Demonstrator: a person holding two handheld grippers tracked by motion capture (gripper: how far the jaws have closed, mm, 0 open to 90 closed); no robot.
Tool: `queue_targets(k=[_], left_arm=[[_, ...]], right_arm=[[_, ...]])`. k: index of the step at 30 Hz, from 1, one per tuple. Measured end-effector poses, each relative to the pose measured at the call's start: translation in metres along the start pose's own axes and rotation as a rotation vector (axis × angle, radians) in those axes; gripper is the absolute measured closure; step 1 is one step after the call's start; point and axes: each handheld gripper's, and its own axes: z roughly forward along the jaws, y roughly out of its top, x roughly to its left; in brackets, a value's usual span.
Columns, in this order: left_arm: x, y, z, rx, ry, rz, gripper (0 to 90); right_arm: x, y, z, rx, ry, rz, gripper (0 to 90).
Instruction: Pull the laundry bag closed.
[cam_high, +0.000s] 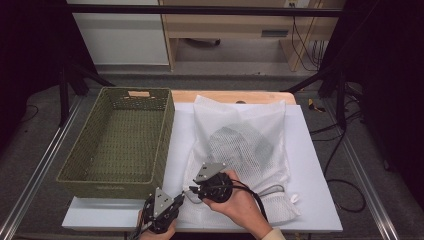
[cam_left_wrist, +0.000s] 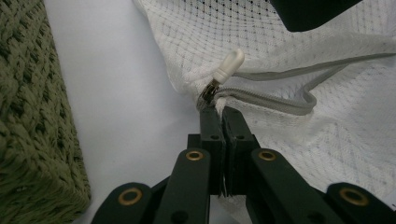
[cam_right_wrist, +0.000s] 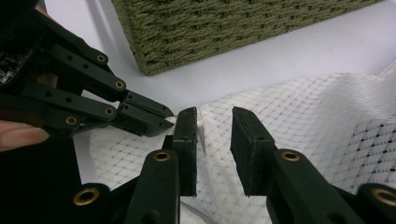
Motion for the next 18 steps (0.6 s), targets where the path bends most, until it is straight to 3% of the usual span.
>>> queue_targets(k=[18], left_arm=[[0.001, 0.000, -0.001, -0.005, 0.000, -0.007, 88.6]], right_arm=[[0.003, 0.007, 0.022, 0.015, 0.074, 0.011, 75.2]])
